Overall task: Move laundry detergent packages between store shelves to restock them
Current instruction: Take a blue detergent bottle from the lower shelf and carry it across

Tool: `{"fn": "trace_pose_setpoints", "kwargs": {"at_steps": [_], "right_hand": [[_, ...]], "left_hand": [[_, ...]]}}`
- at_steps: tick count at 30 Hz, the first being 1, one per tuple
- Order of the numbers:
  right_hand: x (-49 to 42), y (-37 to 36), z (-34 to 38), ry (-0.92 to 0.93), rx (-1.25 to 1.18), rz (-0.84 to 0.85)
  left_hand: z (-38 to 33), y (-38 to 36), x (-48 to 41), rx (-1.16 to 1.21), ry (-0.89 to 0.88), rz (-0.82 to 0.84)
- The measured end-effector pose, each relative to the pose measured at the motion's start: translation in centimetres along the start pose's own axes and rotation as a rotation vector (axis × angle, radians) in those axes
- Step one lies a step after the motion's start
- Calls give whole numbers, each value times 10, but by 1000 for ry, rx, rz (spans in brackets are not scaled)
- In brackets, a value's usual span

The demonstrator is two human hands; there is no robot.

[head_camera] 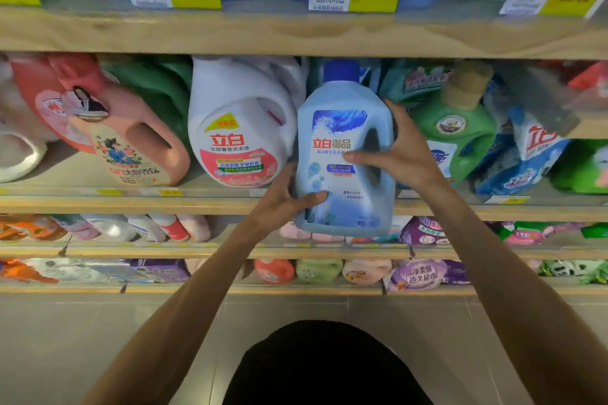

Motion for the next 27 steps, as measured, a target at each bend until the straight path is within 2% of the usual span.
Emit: {"fn": "trace_pose_setpoints", "kwargs": {"at_steps": [12,27], "right_hand": [[-55,-8,-12,150,-82,-59],[-40,-30,-60,206,78,-51]], "left_hand": [[-2,-7,-86,-136,-168,-100],[32,-22,-103,-430,-173,-214]]}}
Point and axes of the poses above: each hand's wrist, its own x-axis away from the middle knuckle, its own y-axis out of the back of the hand, z = x × y, the point moved 5 cm from there along -x, towards the middle knuckle, and after that the axes turned 13 degrees about -z, right-handed, at the moved point
